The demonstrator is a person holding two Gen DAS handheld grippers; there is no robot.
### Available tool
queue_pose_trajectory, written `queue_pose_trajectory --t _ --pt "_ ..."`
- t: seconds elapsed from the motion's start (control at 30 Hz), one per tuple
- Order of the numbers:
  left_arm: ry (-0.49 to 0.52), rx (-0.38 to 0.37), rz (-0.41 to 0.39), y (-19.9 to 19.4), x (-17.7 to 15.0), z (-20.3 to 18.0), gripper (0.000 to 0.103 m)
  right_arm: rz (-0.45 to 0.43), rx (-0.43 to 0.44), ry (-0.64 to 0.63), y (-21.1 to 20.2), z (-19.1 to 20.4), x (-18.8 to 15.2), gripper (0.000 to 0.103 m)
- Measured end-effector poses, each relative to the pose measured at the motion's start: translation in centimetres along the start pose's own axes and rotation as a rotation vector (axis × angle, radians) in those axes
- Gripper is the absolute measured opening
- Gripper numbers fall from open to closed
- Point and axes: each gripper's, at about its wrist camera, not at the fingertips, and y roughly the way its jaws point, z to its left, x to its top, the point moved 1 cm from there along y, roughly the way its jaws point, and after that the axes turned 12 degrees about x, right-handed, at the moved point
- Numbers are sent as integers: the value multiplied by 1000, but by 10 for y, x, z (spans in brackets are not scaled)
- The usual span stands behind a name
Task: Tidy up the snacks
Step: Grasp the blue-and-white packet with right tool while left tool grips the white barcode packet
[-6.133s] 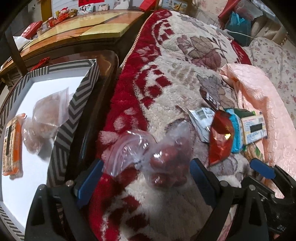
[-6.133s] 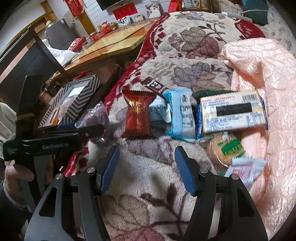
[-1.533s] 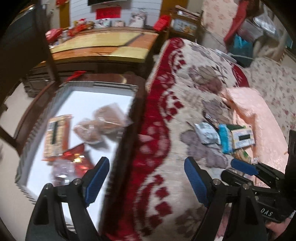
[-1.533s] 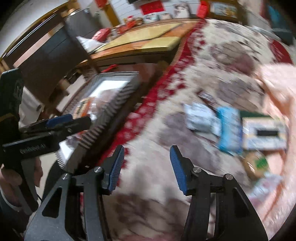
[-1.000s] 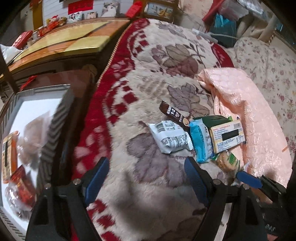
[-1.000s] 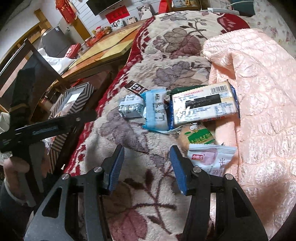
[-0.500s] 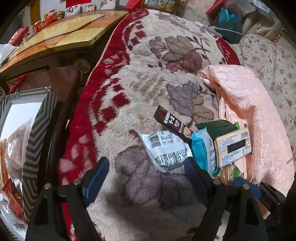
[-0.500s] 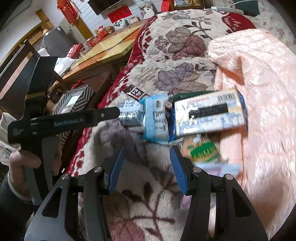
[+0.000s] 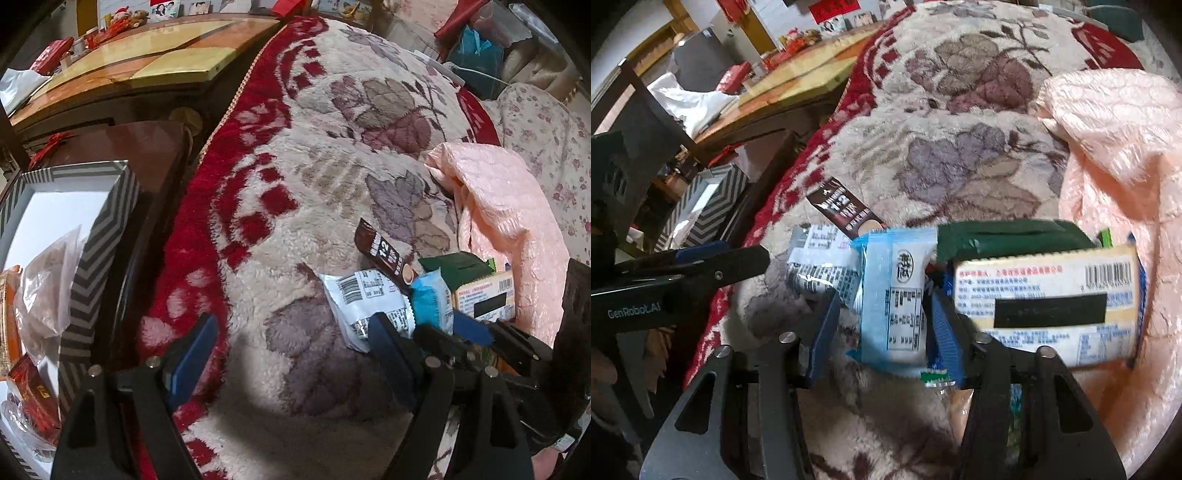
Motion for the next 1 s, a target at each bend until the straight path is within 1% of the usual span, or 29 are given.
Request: queue_pose_trajectory --t 0.03,0.13,0.4,0.6,0.63,0.67,0.73,0.77,0.8,0.83,0.87,0.93,1.0 --pt "3 -1 3 1 0 -2 85 8 -4 -6 1 0 0 29" --pt "15 -4 5 3 1 -9 85 12 15 -12 -3 -1 -6 27" --pt "77 -6 6 10 2 -44 85 -64 30 11 -46 -2 -23 25" --pt "104 7 52 31 4 -69 85 -66 54 39 -48 -8 -29 25" --pt "108 17 50 33 5 -71 83 -63 58 42 -46 -9 -29 25" --pt "115 30 38 35 4 -73 79 -62 59 45 -45 -10 -29 25" --pt "130 72 14 35 3 -72 56 -64 68 54 -43 -12 -30 25" --pt "129 76 2 33 3 -68 51 -65 73 58 -43 -13 -30 25" --pt "125 74 2 33 3 -64 43 -66 77 60 -43 -12 -29 25" --pt "118 59 6 32 4 -59 38 -68 80 59 -42 -12 -29 25" --pt "108 45 11 31 4 -53 36 -68 84 58 -42 -10 -29 25" --pt "92 42 3 26 2 -41 26 -66 91 49 -41 -5 -29 25" --pt "87 36 -11 19 -4 -33 26 -60 96 31 -39 2 -29 25"
